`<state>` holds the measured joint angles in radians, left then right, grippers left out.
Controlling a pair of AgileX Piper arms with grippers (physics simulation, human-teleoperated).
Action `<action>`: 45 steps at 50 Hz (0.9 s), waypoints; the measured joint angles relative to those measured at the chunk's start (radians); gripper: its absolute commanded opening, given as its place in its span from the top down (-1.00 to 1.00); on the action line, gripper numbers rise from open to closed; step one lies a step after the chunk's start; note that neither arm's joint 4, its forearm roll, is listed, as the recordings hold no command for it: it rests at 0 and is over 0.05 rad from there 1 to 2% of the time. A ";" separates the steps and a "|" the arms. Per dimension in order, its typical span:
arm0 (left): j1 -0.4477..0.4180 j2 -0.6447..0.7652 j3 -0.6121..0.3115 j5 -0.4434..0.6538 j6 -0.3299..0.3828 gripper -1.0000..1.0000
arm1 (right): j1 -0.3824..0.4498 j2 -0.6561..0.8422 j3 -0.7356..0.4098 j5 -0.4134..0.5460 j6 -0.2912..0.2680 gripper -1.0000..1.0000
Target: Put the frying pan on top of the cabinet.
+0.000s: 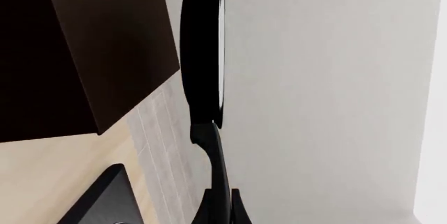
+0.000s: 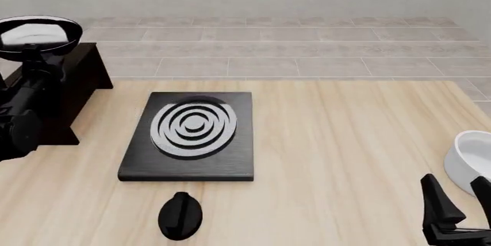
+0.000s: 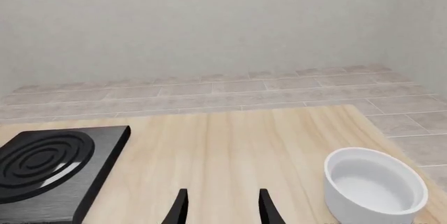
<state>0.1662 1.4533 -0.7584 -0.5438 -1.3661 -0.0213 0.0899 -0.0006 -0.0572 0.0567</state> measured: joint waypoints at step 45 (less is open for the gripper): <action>0.031 0.083 0.024 -0.071 -0.047 1.00 | -0.001 0.036 0.000 -0.033 -0.001 -1.00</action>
<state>0.1976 1.5368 -0.7349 -0.6151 -1.4134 -0.0221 0.1259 -0.0007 -0.0906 0.0559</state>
